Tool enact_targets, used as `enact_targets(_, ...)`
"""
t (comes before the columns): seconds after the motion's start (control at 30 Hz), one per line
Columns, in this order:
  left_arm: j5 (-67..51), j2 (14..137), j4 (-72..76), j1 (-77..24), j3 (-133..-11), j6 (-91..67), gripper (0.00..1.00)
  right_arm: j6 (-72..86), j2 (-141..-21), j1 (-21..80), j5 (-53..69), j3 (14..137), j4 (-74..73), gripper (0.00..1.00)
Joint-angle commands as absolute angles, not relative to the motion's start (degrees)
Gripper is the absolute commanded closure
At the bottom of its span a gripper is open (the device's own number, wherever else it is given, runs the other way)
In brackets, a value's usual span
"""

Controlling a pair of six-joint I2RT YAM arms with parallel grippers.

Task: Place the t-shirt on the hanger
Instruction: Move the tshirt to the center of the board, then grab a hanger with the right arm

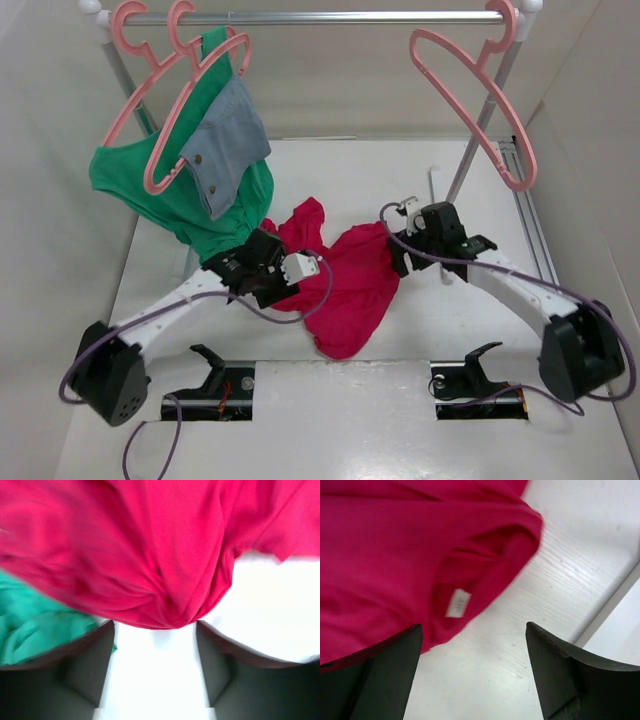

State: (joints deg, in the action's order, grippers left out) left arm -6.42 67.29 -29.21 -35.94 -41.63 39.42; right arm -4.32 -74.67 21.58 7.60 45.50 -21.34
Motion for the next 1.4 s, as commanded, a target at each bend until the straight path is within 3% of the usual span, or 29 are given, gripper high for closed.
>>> enact_targets(0.0, -9.4, 57.42, -26.22, -36.04, -41.66, 38.24, 0.35, -5.63, -66.2, 28.37, 1.43, 48.77, -24.78, 0.11)
enact_targets(0.13, -12.82, 46.16, -17.26, -36.04, -38.94, 35.43, 0.15, -6.23, -60.47, 41.36, -0.44, 52.28, -26.1, 0.09)
enact_targets(0.23, -15.37, 40.35, -10.32, -36.04, -36.05, 35.42, 0.07, -10.18, -61.25, 45.34, 4.01, 60.53, -30.48, 0.09)
enact_targets(0.27, -15.38, 38.6, -8.63, -36.04, -35.34, 35.42, 0.05, -11.67, -63.35, 46.48, 5.61, 68.3, -35.2, 0.09)
enact_targets(0.43, -15.91, 38.05, -0.45, -36.04, -33.05, 33.05, 0.03, -17.13, -67.68, 47.11, 6.34, 94.62, -46.31, 0.11)
enact_targets(0.67, -17.39, 45.78, 2.2, -36.04, -35.5, 28.56, 0.03, -19.07, -73.21, 40.97, -8.06, 125.48, -51.59, 0.12)
enact_targets(0.8, -20.12, 48.42, 1.67, -36.04, -37.18, 26.99, 0.0, -19.07, -73.74, 33.07, -22.39, 128.06, -52.12, 0.12)
enact_targets(0.97, -23.11, 48.43, 2.9, -36.56, -35.51, 25.14, 0.0, -18.55, -75.13, 20.42, -19.08, 127.0, -52.9, 0.05)
enact_targets(1.17, -22.33, 46.76, 3.52, -36.56, -33.57, 27.15, 0.0, -17.14, -78.75, 15.91, -11.95, 126.92, -55.72, 0.05)
enact_targets(1.37, -21.8, 46.23, 2.99, -36.56, -34.1, 28.21, 0.0, -16.61, -79.45, 15.91, -8.26, 124.46, -54.4, 0.23)
